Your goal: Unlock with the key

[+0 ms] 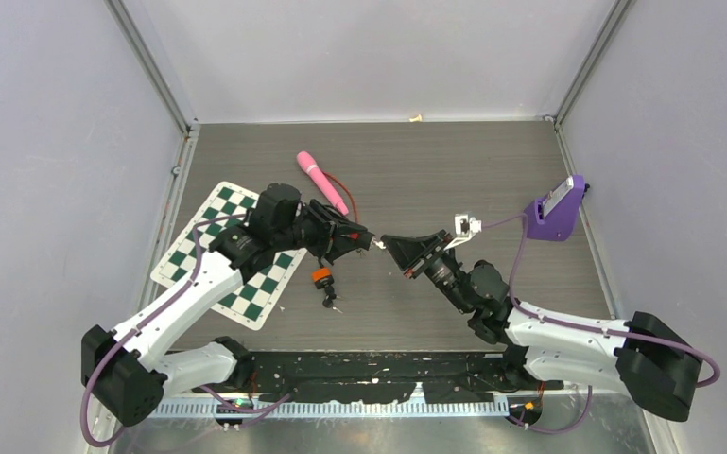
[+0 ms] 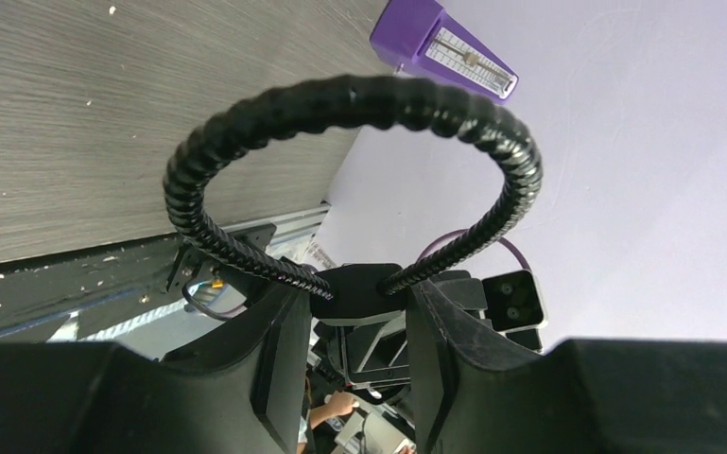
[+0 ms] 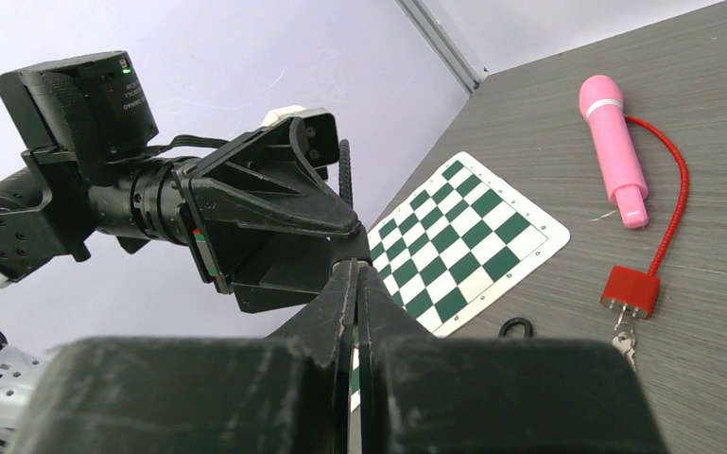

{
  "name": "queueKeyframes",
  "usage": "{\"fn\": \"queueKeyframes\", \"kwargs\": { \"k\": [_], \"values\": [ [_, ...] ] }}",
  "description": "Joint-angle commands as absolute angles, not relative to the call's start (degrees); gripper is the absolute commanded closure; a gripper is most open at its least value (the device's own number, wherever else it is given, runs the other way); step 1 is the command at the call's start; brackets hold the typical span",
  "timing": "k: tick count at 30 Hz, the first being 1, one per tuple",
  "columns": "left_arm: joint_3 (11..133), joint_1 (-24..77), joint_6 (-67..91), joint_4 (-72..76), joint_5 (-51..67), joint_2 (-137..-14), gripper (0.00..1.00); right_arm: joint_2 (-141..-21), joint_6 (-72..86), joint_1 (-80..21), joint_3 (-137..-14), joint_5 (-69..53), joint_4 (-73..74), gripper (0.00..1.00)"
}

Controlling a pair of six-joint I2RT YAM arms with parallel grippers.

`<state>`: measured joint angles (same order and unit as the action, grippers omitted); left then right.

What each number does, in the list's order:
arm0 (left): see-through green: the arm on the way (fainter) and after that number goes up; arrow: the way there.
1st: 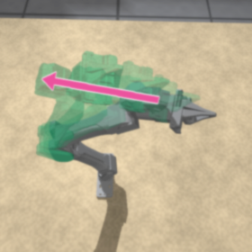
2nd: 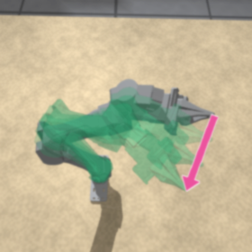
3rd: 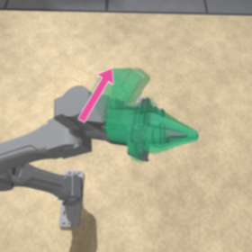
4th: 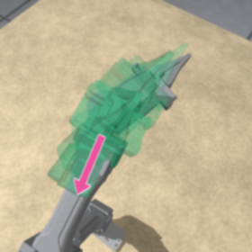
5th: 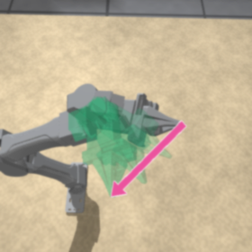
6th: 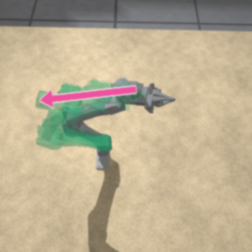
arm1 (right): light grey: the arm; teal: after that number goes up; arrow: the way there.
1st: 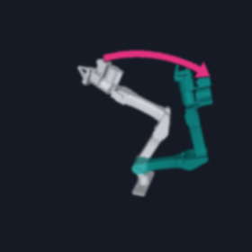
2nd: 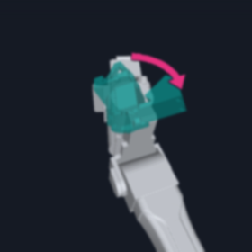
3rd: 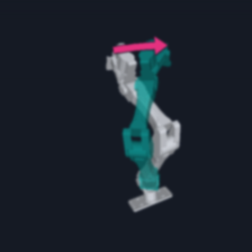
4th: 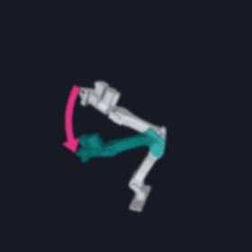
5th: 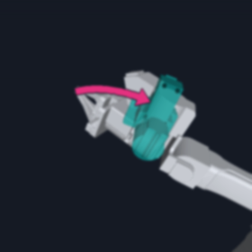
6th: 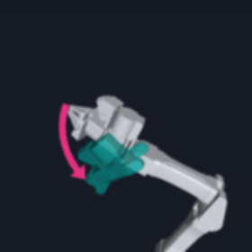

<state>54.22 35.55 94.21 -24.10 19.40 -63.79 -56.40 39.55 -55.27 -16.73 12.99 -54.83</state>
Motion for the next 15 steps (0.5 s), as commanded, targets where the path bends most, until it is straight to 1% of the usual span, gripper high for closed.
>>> {"fn": "queueKeyframes", "kwargs": {
  "k": [1, 7, 10, 15],
  "values": [
    [57.13, 38.74, 94.11, -21.94, 23.63, -64.01, 1.0, -58.44, 38.24, -55.66, -20.54, 10.15, -57.83, 0.95],
    [57.06, 38.86, 94.52, -21.73, 23.69, -64.49, 1.0, -60.38, 36.78, -56.36, -22.18, 8.31, -56.72, 0.95],
    [57.56, 38.72, 95.11, -22.64, 23.79, -64.31, 1.0, -61.7, 36.16, -56.94, -21.98, 7.44, -58.78, 0.95],
    [56.71, 38.05, 97.56, -19.95, 26.11, -64.1, 1.0, -65.2, 35.23, -57.94, -21.85, 7.13, -60.9, 0.95]
  ]
}}
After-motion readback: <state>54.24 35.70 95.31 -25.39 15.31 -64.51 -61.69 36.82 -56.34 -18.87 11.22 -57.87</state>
